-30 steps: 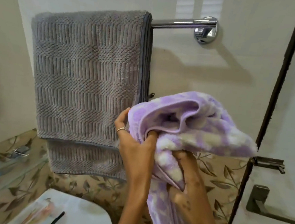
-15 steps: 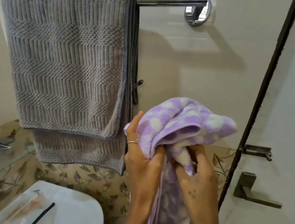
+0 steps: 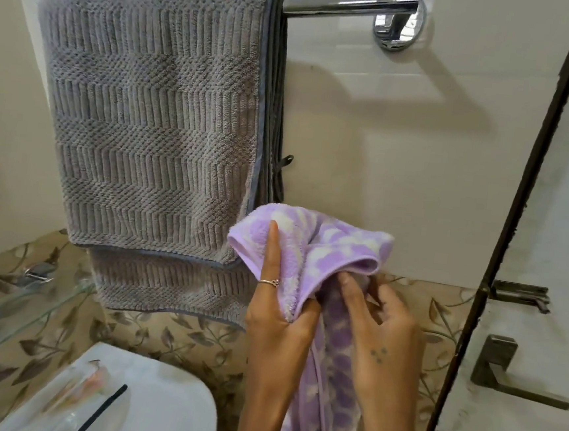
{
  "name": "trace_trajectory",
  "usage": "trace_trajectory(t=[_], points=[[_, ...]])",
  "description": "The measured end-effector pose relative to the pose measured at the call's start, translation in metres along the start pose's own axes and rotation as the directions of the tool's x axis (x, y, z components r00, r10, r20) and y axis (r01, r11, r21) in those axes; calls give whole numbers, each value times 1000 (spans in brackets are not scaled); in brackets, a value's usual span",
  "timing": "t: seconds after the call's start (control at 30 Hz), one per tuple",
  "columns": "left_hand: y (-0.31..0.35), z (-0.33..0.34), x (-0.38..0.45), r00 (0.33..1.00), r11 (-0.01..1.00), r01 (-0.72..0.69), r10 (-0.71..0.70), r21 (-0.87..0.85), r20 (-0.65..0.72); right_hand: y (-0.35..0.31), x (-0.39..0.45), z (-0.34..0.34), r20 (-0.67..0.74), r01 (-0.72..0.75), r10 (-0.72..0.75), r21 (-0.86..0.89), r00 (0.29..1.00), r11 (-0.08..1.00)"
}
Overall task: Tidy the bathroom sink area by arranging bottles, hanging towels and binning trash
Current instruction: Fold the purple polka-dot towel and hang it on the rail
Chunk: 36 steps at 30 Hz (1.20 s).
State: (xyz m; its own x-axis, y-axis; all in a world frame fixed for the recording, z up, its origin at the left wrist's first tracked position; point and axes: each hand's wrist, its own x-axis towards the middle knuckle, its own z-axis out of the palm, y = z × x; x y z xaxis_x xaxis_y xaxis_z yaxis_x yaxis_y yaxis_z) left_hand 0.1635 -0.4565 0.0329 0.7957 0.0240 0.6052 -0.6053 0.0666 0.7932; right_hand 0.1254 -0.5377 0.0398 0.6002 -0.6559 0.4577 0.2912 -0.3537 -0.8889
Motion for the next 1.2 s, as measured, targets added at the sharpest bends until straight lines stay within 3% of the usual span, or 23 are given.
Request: trace_trajectory(t=[0.1, 0.23, 0.5, 0.8, 0.93, 1.03, 1.2], points=[[2, 2, -3, 998, 1000, 3, -3, 1, 62, -3, -3, 2, 24, 2, -3, 24, 1000, 1000], [1, 2, -6, 992, 999, 29, -33, 36, 121, -8, -4, 5, 38, -88, 82, 218, 996, 972], [-4, 8, -15, 966, 998, -5, -11, 62, 259, -3, -1, 1, 12, -164, 166, 219, 986, 962], [-2, 6, -17, 964, 1000, -6, 10, -14, 268, 1, 5, -6, -117, -67, 73, 50, 991, 996], [-4, -2, -14, 974, 988, 91, -63, -124, 216, -1, 6, -19, -222, -27, 22, -20, 975, 999], [-4, 0, -14, 980, 997, 72, -66, -27, 186, -6, 2, -20, -159, 48, -68, -130, 985, 990], [4, 7, -22, 940, 978, -112, 46, 177, 339, -13, -6, -15, -48, 174, -197, -296, 979, 939]])
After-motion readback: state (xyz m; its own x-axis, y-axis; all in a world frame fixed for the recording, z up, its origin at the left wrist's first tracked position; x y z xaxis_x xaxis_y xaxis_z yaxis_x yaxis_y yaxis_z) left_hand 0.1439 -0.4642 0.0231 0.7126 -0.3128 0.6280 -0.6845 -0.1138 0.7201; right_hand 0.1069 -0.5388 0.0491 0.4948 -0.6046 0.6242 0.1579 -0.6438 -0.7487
